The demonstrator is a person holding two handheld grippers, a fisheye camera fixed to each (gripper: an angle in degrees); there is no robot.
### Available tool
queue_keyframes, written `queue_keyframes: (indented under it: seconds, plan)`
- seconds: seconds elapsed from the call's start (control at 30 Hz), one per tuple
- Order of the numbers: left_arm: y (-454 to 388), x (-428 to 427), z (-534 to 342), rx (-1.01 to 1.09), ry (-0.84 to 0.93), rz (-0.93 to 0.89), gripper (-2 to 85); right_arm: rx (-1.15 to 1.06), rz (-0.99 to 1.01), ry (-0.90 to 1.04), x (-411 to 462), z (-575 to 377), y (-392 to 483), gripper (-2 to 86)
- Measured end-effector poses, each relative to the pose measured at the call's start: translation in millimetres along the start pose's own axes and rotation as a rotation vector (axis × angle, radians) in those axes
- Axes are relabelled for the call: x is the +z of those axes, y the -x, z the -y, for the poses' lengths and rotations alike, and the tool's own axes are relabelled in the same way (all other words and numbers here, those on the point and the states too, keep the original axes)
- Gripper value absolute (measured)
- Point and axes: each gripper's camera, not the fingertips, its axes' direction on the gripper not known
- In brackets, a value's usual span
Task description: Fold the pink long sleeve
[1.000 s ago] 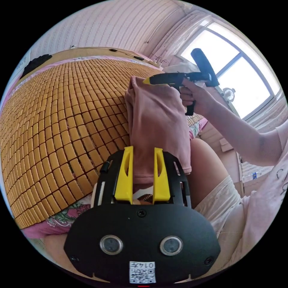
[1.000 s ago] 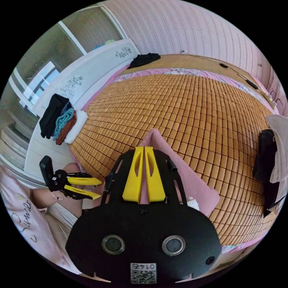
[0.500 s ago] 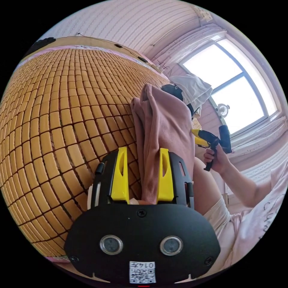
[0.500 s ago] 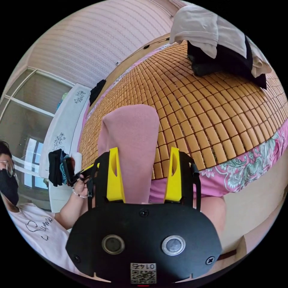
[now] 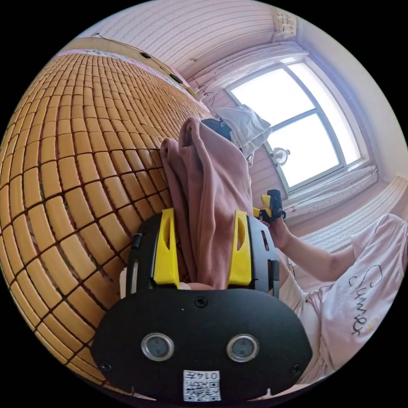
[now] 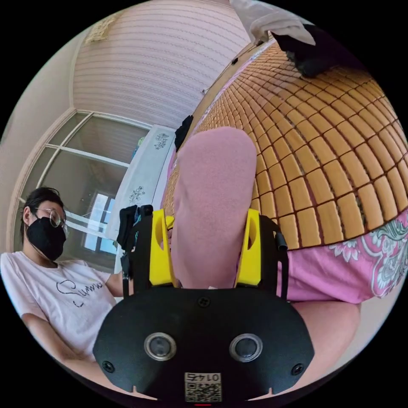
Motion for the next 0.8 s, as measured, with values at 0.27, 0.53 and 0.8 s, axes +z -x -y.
queue_keyframes:
  seconds: [0.27, 0.53, 0.8]
  plan:
    - [0, -5, -31, -0.099, 0.005, -0.121, 10.4, -0.093, -0.085, 0.021, 9, -15, 17, 14.6]
    - [-48, -45, -98, -0.012, -0.109, -0.039, 7.7, -0.385, -0.099, 0.133, 20, -36, 99, 11.5]
    - [-134, -154, -211, -0.020, -0.431, 0.099, 7.7, -0.813, 0.055, 0.335, 75, -51, 245, 11.5]
